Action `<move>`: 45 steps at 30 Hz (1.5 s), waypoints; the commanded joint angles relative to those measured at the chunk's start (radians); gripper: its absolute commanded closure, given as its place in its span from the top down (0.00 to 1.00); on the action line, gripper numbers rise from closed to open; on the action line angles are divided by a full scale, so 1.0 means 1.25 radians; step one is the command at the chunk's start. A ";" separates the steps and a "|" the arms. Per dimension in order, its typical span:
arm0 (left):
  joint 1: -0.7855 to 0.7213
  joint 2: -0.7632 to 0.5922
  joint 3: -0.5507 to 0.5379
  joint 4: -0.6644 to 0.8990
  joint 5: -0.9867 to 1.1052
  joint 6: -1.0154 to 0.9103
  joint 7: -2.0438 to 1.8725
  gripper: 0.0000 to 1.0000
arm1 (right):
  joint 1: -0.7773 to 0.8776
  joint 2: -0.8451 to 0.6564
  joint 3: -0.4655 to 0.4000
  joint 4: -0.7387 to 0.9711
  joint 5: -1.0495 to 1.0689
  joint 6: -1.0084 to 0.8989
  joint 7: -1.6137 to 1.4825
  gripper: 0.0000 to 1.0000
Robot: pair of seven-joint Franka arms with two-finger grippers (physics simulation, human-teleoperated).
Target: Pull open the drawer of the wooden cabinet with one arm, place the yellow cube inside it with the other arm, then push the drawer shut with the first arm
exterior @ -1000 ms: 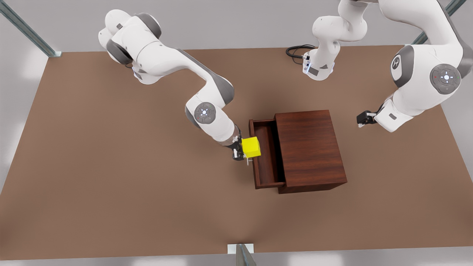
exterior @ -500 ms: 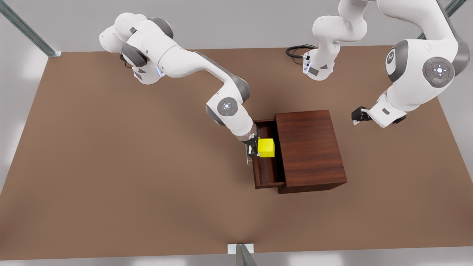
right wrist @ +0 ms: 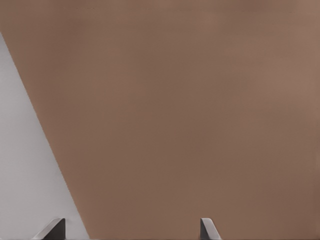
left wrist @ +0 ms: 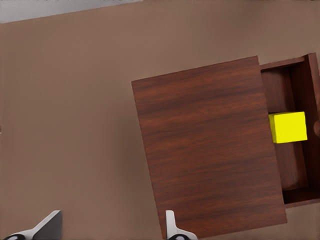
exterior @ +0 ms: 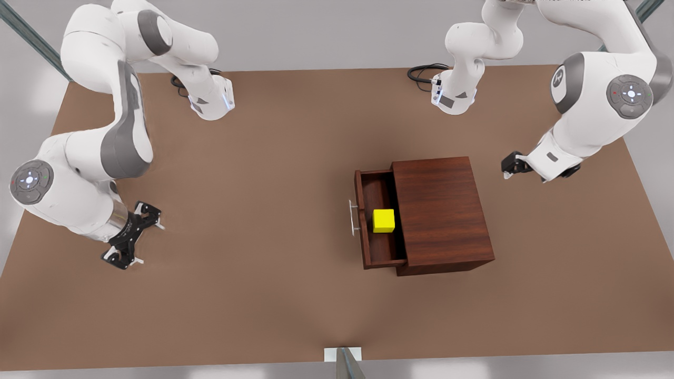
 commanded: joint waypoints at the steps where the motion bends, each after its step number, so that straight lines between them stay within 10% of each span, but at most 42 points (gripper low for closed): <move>1: 0.003 0.014 0.000 0.020 -0.022 0.002 0.005 1.00 | -0.013 -0.103 -0.011 -0.238 -0.053 0.057 -1.394 1.00; 17: -0.014 0.021 -0.014 0.029 -0.022 0.014 -0.014 1.00 | 0.003 -0.111 -0.007 -0.276 -0.046 0.015 -1.379 1.00; 27: -0.518 0.452 -0.039 0.363 0.030 0.240 -1.096 1.00 | 0.003 -0.111 -0.007 -0.272 -0.046 0.013 -1.379 1.00; 34: -0.556 0.600 0.000 0.408 0.071 0.478 -1.203 1.00 | 0.003 -0.106 -0.007 -0.265 -0.047 -0.004 -1.382 1.00; 45: -0.537 0.618 -0.001 0.381 0.065 0.385 -0.986 1.00 | 0.004 -0.098 -0.007 -0.265 -0.047 -0.002 -1.379 1.00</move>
